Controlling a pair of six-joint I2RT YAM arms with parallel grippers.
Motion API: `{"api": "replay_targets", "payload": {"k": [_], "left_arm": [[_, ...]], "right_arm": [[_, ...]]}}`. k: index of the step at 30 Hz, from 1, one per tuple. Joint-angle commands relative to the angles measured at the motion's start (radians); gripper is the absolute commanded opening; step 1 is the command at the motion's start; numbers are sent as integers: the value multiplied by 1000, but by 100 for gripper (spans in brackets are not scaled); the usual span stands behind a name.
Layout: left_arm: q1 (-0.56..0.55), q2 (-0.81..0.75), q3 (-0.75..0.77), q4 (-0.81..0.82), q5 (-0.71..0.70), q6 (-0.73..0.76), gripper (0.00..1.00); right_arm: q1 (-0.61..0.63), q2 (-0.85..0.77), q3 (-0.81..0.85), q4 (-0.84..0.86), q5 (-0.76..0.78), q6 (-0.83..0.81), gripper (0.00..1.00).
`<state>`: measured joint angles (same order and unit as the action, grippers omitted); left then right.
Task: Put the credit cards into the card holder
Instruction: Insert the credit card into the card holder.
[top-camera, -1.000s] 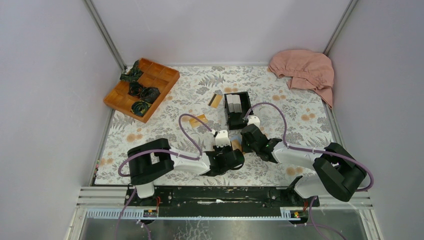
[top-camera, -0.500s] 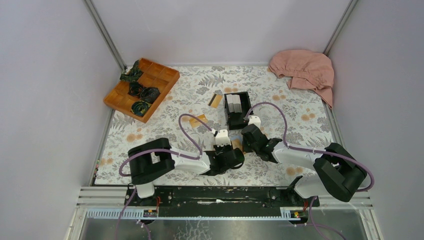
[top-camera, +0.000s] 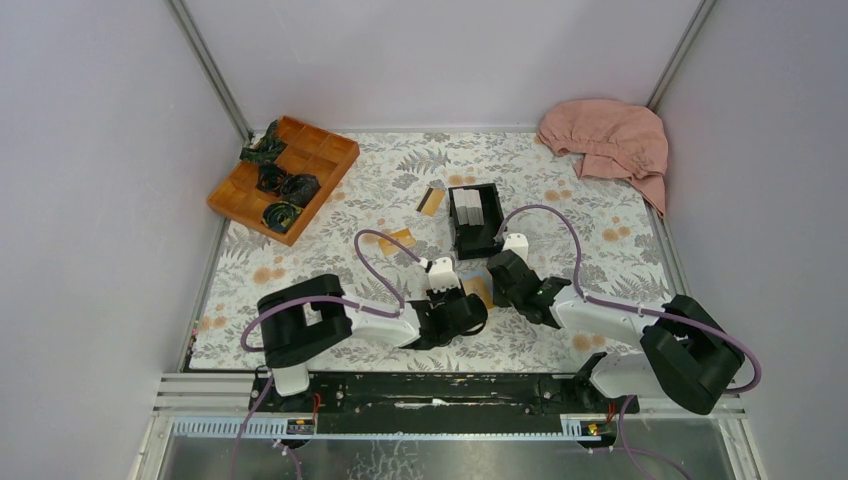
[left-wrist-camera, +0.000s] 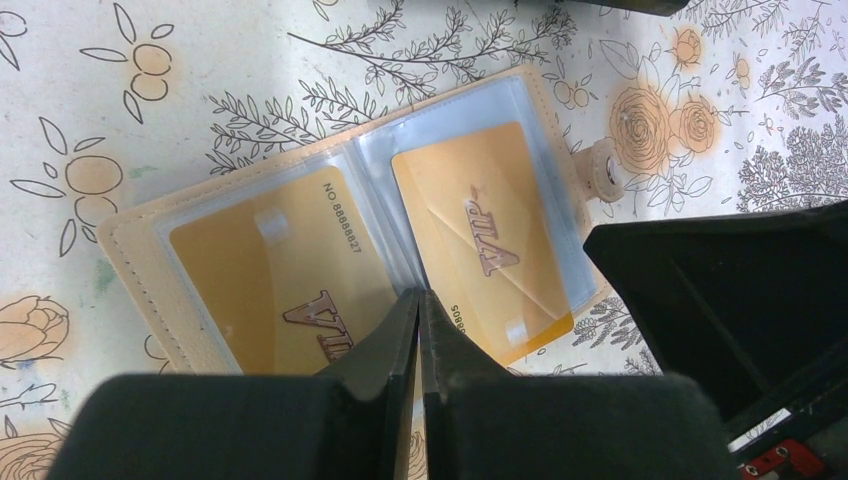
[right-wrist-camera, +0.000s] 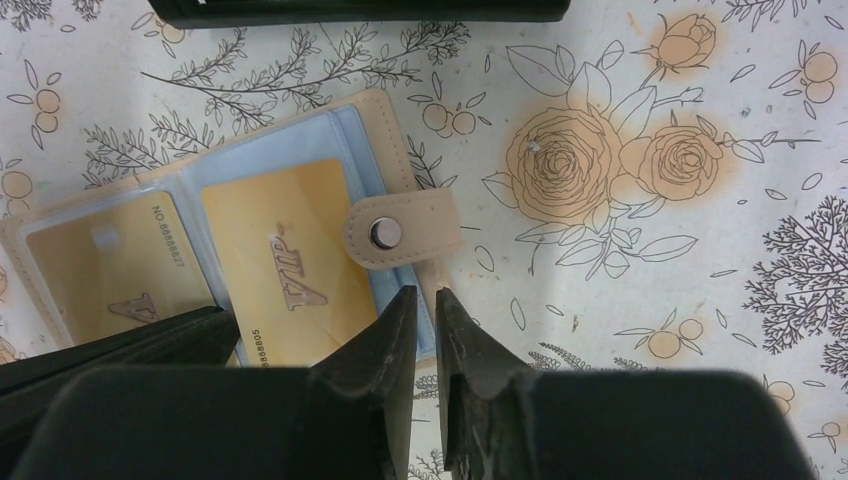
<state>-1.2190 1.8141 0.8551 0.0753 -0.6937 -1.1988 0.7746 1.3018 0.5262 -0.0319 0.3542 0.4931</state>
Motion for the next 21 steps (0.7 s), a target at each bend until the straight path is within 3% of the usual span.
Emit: {"api": "replay_targets", "payload": {"k": [1,10,18,21], "left_arm": [[12,25,-15,16,-2,-10,8],[14,27,-7,10,5,-6,7],[15,34,-12,10,9,-13,6],[15,41,-13,11,15,-19,5]], "right_arm": [[11,-3,28,-12,12,-9,19],[18,-21,1,-17,-5,-1,13],[87,-125,-14,-108,8,27,0],[122,-116,-30,-109,1,55,0]]}}
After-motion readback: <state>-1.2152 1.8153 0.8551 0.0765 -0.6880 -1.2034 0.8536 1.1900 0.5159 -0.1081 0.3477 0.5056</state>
